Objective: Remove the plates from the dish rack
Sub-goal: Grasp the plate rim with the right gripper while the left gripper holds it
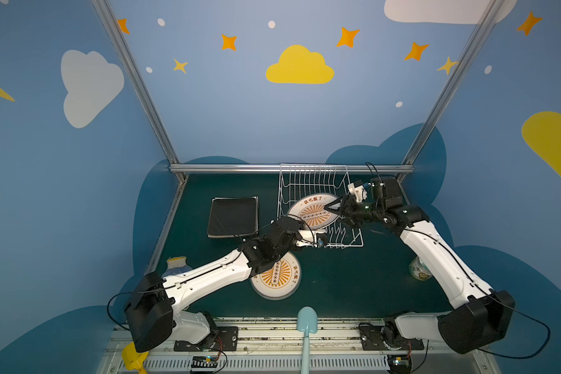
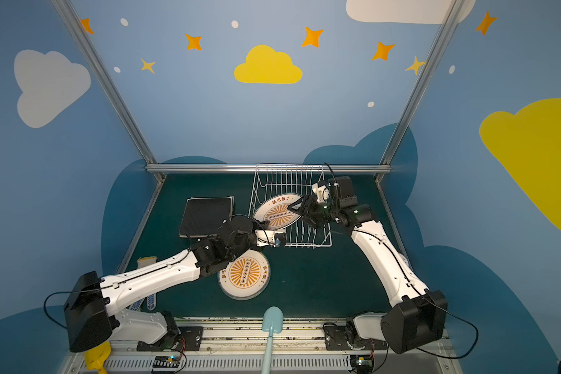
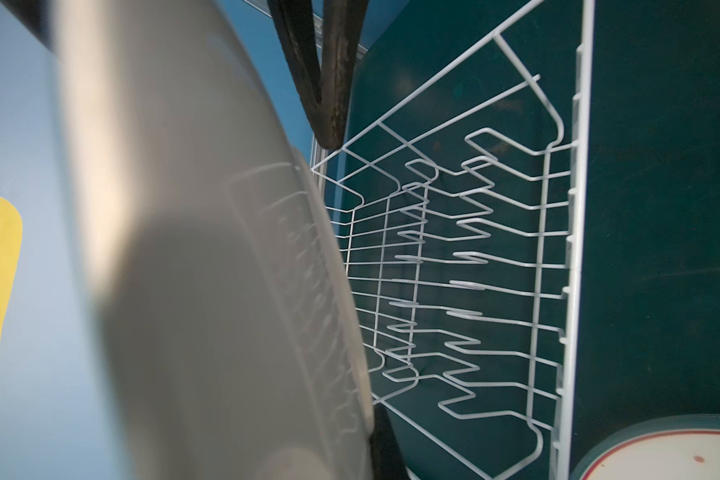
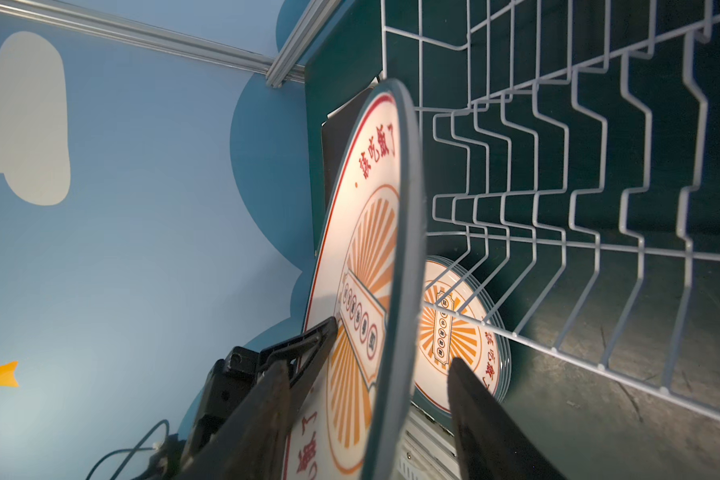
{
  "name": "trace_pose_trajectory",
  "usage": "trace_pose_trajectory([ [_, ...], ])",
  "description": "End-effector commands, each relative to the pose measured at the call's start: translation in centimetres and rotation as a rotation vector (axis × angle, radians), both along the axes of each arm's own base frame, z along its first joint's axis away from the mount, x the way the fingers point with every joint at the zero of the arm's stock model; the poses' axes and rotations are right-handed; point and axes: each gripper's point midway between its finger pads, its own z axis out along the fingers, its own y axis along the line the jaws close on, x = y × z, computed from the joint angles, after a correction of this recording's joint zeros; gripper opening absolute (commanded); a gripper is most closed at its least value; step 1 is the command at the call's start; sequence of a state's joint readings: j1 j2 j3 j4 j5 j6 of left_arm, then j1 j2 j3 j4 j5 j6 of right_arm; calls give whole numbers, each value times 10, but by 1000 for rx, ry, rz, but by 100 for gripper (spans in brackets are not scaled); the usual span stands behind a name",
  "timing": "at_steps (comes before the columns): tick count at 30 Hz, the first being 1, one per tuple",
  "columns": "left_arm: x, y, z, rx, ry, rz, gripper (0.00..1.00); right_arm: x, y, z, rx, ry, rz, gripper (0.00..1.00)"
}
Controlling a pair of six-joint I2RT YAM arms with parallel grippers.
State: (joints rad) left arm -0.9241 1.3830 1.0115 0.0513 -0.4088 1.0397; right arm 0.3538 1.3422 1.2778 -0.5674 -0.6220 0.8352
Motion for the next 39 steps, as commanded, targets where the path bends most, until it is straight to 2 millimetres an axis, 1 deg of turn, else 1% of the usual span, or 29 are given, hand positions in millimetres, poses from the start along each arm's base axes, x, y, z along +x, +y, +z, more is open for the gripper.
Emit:
trace_pose_trajectory([
  [1,12,-4,26,-31,-118,45,4,-2,3,-12,-18,44,7,48],
  [5,14,-7,22,-4,-126,46,4,-2,9,-15,-12,66,27,39],
  [7,14,-7,22,-7,-125,46,4,-3,11,-15,-6,72,32,32],
  [9,15,-7,21,-7,-123,51,5,-2,13,-14,5,71,35,21],
  [11,17,-6,21,-13,-116,68,5,-2,14,-13,20,67,38,13],
  [15,18,-6,23,-31,-106,86,5,2,15,-10,40,46,23,5],
  [16,19,-6,24,-41,-106,89,6,4,14,-7,48,37,15,2],
  [17,20,-6,26,-54,-107,95,12,6,14,-4,61,25,4,0],
  [19,20,-6,28,-73,-108,103,53,12,12,3,87,2,-24,0],
  [20,19,-6,29,-84,-107,101,66,16,10,6,101,-11,-39,0],
  [21,18,-6,31,-101,-98,99,77,19,9,10,115,-23,-53,0],
  [23,13,-6,34,-128,-63,90,92,24,4,16,127,-49,-80,0],
  [24,10,-5,37,-146,-43,87,98,26,1,20,129,-65,-89,0],
  [25,8,-4,39,-160,-29,85,100,29,-4,23,129,-76,-105,0],
  [27,2,-1,48,-202,1,82,100,35,-16,28,126,-97,-147,0],
  [30,-13,10,69,-347,127,75,100,41,-30,35,114,-145,-184,0],
  [32,-19,23,93,-469,228,110,100,42,-37,35,94,-165,-197,0],
  [34,-19,37,110,-566,308,160,100,43,-41,33,76,-178,-208,0],
  [36,-19,49,123,-656,374,197,100,42,-41,31,79,-192,-209,0],
  [39,-13,64,133,-824,504,249,100,40,-38,31,91,-227,-196,0],
])
